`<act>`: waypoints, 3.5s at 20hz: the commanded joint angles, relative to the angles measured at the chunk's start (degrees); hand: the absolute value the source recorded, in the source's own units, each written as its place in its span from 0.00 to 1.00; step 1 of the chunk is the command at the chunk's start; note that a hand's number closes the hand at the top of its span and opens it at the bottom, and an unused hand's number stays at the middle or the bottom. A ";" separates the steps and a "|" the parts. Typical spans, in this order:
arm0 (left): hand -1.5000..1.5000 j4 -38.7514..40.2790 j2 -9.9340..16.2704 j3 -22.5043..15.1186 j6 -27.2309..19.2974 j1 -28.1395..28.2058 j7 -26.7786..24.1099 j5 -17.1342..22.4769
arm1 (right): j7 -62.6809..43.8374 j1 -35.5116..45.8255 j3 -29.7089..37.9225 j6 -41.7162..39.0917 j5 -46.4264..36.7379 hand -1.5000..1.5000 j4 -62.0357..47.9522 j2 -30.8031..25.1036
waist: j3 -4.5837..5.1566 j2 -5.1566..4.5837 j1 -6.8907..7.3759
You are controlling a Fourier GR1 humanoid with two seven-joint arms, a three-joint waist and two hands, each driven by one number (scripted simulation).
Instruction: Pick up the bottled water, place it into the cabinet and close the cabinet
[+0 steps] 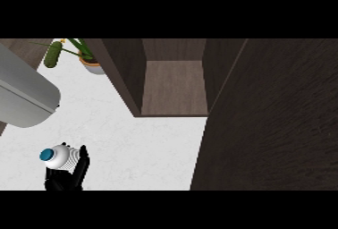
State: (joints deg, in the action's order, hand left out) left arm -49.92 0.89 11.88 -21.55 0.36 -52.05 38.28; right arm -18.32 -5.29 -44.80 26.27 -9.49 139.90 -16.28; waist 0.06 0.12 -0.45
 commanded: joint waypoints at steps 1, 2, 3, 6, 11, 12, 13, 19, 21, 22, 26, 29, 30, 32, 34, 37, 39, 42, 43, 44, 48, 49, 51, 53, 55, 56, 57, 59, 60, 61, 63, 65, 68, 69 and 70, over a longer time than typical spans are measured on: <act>1.00 -0.25 0.33 0.69 3.96 0.93 -1.08 0.98 | -5.52 -1.10 0.35 -0.29 -6.05 0.00 9.22 -2.32 | -0.01 0.05 0.09; 1.00 1.48 1.21 2.18 3.37 -1.61 -0.75 1.75 | -6.03 -3.86 -2.08 0.19 -6.88 0.00 12.61 -4.21 | 0.01 0.14 -0.40; 1.00 2.13 0.25 1.41 3.09 -2.72 -1.43 1.02 | -3.40 -0.40 0.59 -0.18 -5.49 0.00 6.80 -1.97 | -0.02 -0.02 0.03; 1.00 -1.77 -0.40 0.80 3.94 -0.47 -0.91 1.48 | -0.07 -3.64 -4.35 1.43 -7.71 0.00 6.23 -1.99 | -0.06 0.13 -0.03; 1.00 2.51 -0.26 2.13 8.74 -1.46 -5.64 2.11 | -1.74 -3.31 0.65 -0.66 -3.35 0.00 9.97 -6.70 | -0.03 0.01 -0.12; 1.00 2.48 0.33 -0.75 7.31 -5.84 -2.49 -0.01 | -2.75 -0.68 -2.03 0.92 -5.59 0.00 6.37 -2.92 | 0.01 0.02 -0.28; 1.00 1.04 3.74 -4.33 12.88 -3.90 2.28 -1.53 | 1.77 -0.23 0.85 0.17 -1.45 0.00 3.38 -3.84 | -0.06 0.01 -0.27; 1.00 -1.36 2.84 -19.16 22.10 -3.59 4.10 -11.70 | 2.24 -0.16 0.61 0.80 -0.58 0.00 2.25 -3.82 | -0.12 0.19 -0.48; 1.00 -5.00 4.60 -19.58 23.57 -0.73 3.50 -12.12 | -0.56 -0.96 0.70 0.92 -2.20 0.00 6.06 -5.05 | -0.08 0.20 0.04; 1.00 -4.93 5.39 -19.44 23.61 -2.78 6.49 -11.79 | -0.98 -0.97 1.30 0.75 -2.08 0.00 7.29 -5.50 | -0.07 0.14 -0.09; 1.00 -11.12 4.60 -21.15 20.50 -2.23 11.33 -13.13 | -2.16 0.16 1.23 1.30 -2.31 0.00 6.37 -3.49 | -0.07 0.04 0.32; 1.00 -14.90 3.88 -21.99 21.31 -1.12 15.24 -11.58 | -1.41 -2.97 -3.22 2.49 -6.05 0.00 8.86 -5.34 | -0.06 0.15 0.01; 1.00 -21.64 4.22 -23.61 19.99 2.48 18.11 -11.38 | -4.48 0.29 -1.64 2.09 -5.20 0.00 9.01 -4.54 | -0.06 0.23 0.48; 1.00 -24.28 1.01 -26.46 16.70 3.24 18.35 -13.59 | -1.39 -1.43 -0.67 2.83 -3.35 0.00 7.35 -4.72 | -0.08 0.13 0.32; 1.00 -25.81 3.35 -24.96 17.54 1.87 22.34 -12.14 | -1.64 -2.67 -0.71 2.46 -4.33 0.00 9.42 -7.04 | -0.08 0.14 0.06; 1.00 -33.13 1.35 -27.39 12.57 3.19 24.33 -14.49 | -5.49 2.34 -1.22 3.55 -6.17 0.00 7.10 -2.80 | -0.04 0.17 0.40; 1.00 -32.63 -0.08 -28.41 10.85 2.16 24.69 -16.44 | -6.97 2.70 -0.37 2.88 -5.90 0.00 6.80 -2.74 | -0.03 0.06 0.25; 1.00 -30.69 -0.17 -27.44 11.44 -0.46 24.02 -17.39 | -3.08 0.12 -0.05 1.97 -3.49 0.00 7.79 -4.61 | -0.05 -0.01 0.04; 1.00 -33.72 -0.78 -30.24 6.43 -2.67 28.50 -18.18 | 1.66 -0.77 -4.96 3.74 -6.15 0.00 3.57 -2.61 | -0.06 0.09 -0.16; 1.00 -34.78 -0.80 -29.36 5.68 -4.05 30.25 -18.33 | -6.41 2.15 -2.72 3.97 -7.65 0.00 7.96 -2.77 | 0.00 0.13 -0.18; 1.00 -35.81 -0.84 -32.49 1.58 -6.07 32.00 -18.69 | 0.74 -2.42 0.72 2.15 -1.67 0.00 8.12 -6.90 | -0.08 0.01 -0.23; 1.00 -38.71 -0.85 -33.08 0.90 -5.55 35.29 -20.31 | 2.31 -4.41 -4.19 3.87 -5.75 0.00 7.90 -6.18 | -0.08 0.17 -0.35; 1.00 -37.65 -0.87 -33.69 -1.99 -10.10 37.56 -19.17 | -1.13 -3.01 -2.76 3.44 -5.00 0.00 9.44 -6.82 | -0.04 0.08 -0.41; 1.00 -36.97 -0.88 -33.26 -3.74 -12.75 38.36 -20.91 | 1.36 -2.62 -1.20 2.61 -2.20 0.00 7.72 -6.45 | -0.07 0.01 -0.15; 1.00 -34.77 -0.88 -36.14 -9.68 -19.22 39.86 -19.21 | 1.79 -2.06 1.06 2.08 -0.09 0.00 7.42 -7.29 | -0.08 -0.05 -0.50; 1.00 -30.42 -0.88 -33.05 -4.71 -16.66 33.30 -17.20 | 2.99 -4.37 -3.99 2.70 -4.54 0.00 6.10 -6.37 | -0.04 -0.04 -0.31; 1.00 -33.21 -0.88 -30.20 -5.67 -21.53 40.05 -19.66 | 0.16 -1.96 -0.04 2.30 -1.67 0.00 8.74 -6.99 | -0.05 -0.02 -0.29; 1.00 -32.37 -0.89 -33.72 -10.74 -21.27 37.48 -19.96 | 0.77 -1.72 -3.02 4.03 -4.59 0.00 4.22 -3.04 | -0.04 0.00 -0.16; 1.00 -29.66 -0.89 -33.11 -11.14 -24.31 38.18 -19.61 | -1.80 -0.61 -1.91 3.35 -3.72 0.00 8.16 -4.04 | -0.02 -0.02 -0.41; 1.00 -25.42 -0.89 -28.90 -8.90 -27.48 38.53 -19.95 | -0.09 -2.68 -1.56 2.21 -2.68 0.00 9.68 -7.07 | -0.04 -0.06 -0.73; 1.00 -26.92 -0.89 -29.79 -10.84 -29.76 43.77 -21.91 | 5.48 -6.60 -1.72 2.34 -0.60 0.00 6.24 -7.89 | -0.11 0.00 -0.44; 1.00 -24.21 -0.89 -32.96 -15.21 -31.80 42.50 -21.75 | 0.72 -0.17 -1.42 2.94 -3.33 0.00 4.02 -3.14 | -0.04 -0.07 -0.26; 1.00 -16.46 -0.88 -26.91 -11.90 -37.31 40.97 -21.74 | 0.81 -2.85 -1.01 2.48 -2.20 0.00 7.45 -5.62 | -0.05 -0.12 -0.61; 1.00 -16.63 -0.88 -29.26 -13.04 -35.44 39.21 -22.00 | 1.06 -2.16 0.85 1.69 -0.63 0.00 5.94 -5.35 | -0.06 -0.14 -0.34; 1.00 -14.34 -0.88 -26.84 -11.22 -37.90 40.15 -21.06 | -0.46 -1.90 -0.65 1.59 -2.30 0.00 9.47 -6.10 | -0.03 -0.12 -0.64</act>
State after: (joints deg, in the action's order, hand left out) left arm -69.58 0.14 -16.97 -33.20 -33.60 -11.51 17.00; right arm -15.01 -5.94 -44.82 28.93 -8.67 140.72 -20.79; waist 0.01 0.01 -0.92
